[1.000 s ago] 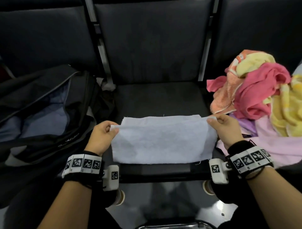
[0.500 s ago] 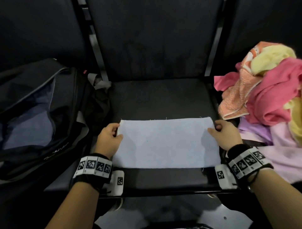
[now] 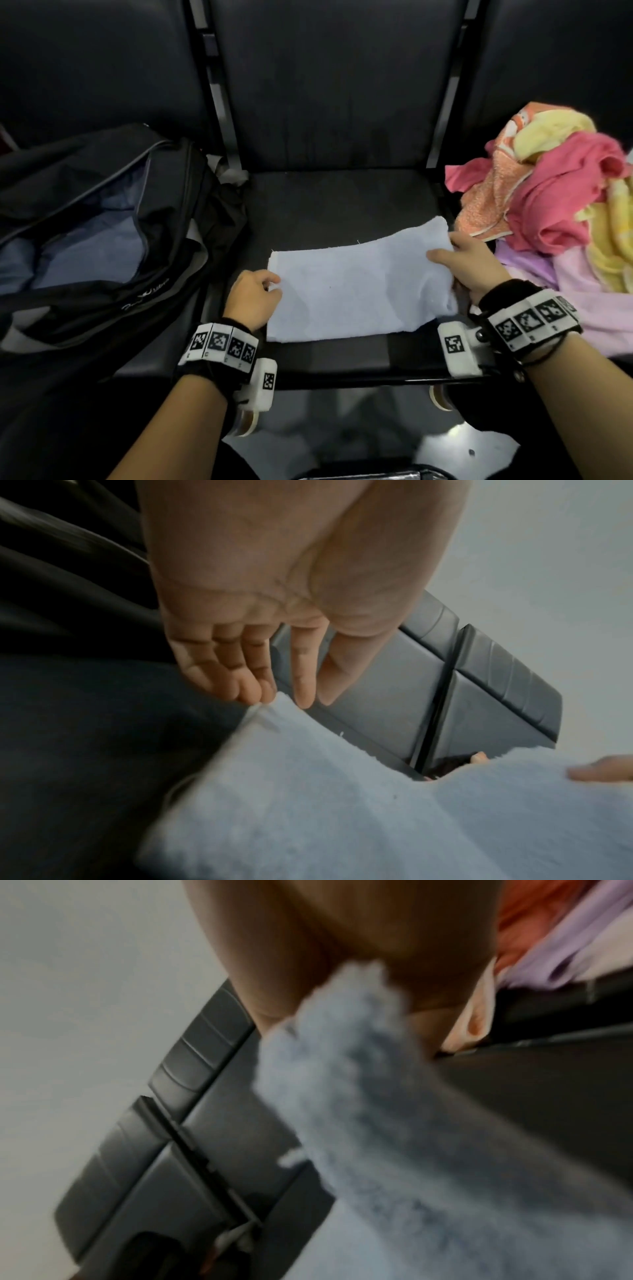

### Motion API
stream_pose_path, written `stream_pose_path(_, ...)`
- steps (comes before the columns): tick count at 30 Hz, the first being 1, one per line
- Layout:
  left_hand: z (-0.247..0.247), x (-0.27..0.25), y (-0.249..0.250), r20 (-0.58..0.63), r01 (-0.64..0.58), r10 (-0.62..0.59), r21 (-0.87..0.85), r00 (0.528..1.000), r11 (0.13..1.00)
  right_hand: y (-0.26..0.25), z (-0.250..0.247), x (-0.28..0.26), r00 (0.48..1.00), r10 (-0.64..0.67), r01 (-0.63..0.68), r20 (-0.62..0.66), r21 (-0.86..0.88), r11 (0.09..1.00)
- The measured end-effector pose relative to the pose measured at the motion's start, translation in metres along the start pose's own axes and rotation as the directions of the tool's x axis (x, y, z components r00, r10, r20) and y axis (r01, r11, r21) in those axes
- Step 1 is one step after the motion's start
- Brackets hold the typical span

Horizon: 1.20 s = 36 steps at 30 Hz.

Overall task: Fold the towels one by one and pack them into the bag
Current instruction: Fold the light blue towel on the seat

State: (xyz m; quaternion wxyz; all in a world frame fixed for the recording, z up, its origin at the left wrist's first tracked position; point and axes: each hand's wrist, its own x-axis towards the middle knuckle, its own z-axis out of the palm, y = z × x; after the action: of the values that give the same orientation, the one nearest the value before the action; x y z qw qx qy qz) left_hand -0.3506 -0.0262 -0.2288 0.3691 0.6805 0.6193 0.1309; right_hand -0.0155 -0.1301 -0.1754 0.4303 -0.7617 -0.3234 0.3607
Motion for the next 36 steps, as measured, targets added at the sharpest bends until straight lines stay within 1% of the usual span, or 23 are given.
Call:
stream_pose_path(2,-0.001,-0.001,0.009,-0.016,-0.041,0.040,-0.092,0.999,0.995,-0.019,0.020,-0.010,0.994,-0.007,-0.002,0.109,0.087,0.996)
stream_pose_path(3,-0.002,-0.001,0.013,-0.002,-0.039,0.039,-0.171,0.999,0.984,-0.027,0.033,-0.013,0.988,-0.009,-0.009,0.153,0.114,0.993)
stream_pose_path(5,-0.002,-0.003,0.020,0.078,0.029,0.001,-0.384,0.997,0.923,-0.040,0.063,-0.018,0.975,-0.015,-0.016,0.220,0.138,0.990)
stream_pose_path(7,-0.003,-0.006,0.023,0.168,0.130,-0.044,-0.544,0.985,0.829,-0.050,0.096,-0.023,0.957,-0.024,-0.013,0.288,0.124,0.992)
stream_pose_path(9,-0.006,-0.007,0.022,0.231,0.212,-0.082,-0.620,0.969,0.756,-0.058,0.127,-0.030,0.928,-0.022,-0.032,0.372,0.139,0.990)
stream_pose_path(11,-0.007,-0.006,0.018,0.266,0.266,-0.117,-0.643,0.957,0.718,-0.060,0.149,-0.036,0.893,-0.005,-0.096,0.451,0.202,0.975)
stream_pose_path(13,-0.005,-0.005,0.013,0.280,0.312,-0.168,-0.623,0.945,0.717,-0.053,0.158,-0.038,0.880,0.027,-0.127,0.474,0.179,0.976)
stream_pose_path(14,-0.003,-0.006,0.011,0.270,0.316,-0.184,-0.605,0.945,0.731,-0.048,0.158,-0.038,0.882,0.036,-0.119,0.470,0.148,0.982)
stream_pose_path(15,-0.002,-0.006,0.008,0.253,0.296,-0.175,-0.596,0.951,0.746,-0.042,0.155,-0.037,0.886,0.037,-0.102,0.462,0.116,0.988)
stream_pose_path(17,0.003,-0.007,0.006,0.223,0.222,-0.111,-0.571,0.968,0.790,-0.029,0.144,-0.036,0.892,0.021,-0.050,0.451,0.051,0.997)
stream_pose_path(20,0.008,-0.008,0.008,0.141,0.074,-0.017,-0.408,0.990,0.910,-0.016,0.129,-0.034,0.895,-0.072,0.121,0.439,-0.083,0.989)
stream_pose_path(22,0.010,-0.011,0.010,0.089,0.010,0.023,-0.354,0.996,0.935,-0.010,0.122,-0.036,0.880,-0.140,0.243,0.454,-0.176,0.954)
stream_pose_path(24,0.010,-0.012,0.009,0.055,-0.008,0.031,-0.373,0.998,0.928,-0.006,0.119,-0.041,0.859,-0.210,0.345,0.468,-0.223,0.912)
stream_pose_path(26,0.008,-0.012,0.006,0.021,-0.016,0.026,-0.379,0.999,0.925,-0.002,0.119,-0.046,0.842,-0.248,0.395,0.479,-0.234,0.888)
stream_pose_path(28,0.005,-0.011,0.001,0.011,-0.002,0.006,-0.344,1.000,0.939,0.003,0.120,-0.049,0.825,-0.244,0.423,0.510,-0.270,0.865)
stream_pose_path(30,0.006,-0.013,-0.003,0.027,0.034,-0.027,-0.279,0.999,0.960,0.007,0.121,-0.052,0.795,-0.211,0.450,0.568,-0.321,0.833)
stream_pose_path(32,0.007,-0.014,-0.004,0.015,0.057,-0.055,-0.217,0.998,0.974,0.011,0.120,-0.056,0.758,-0.191,0.496,0.623,-0.361,0.790)
stream_pose_path(34,0.005,-0.014,-0.003,-0.051,0.044,-0.049,-0.098,0.997,0.994,0.015,0.120,-0.058,0.737,-0.228,0.558,0.637,-0.382,0.737)
stream_pose_path(36,0.001,-0.015,0.001,-0.107,0.022,-0.017,0.044,0.994,0.999,0.017,0.119,-0.059,0.738,-0.266,0.593,0.620,-0.406,0.696)
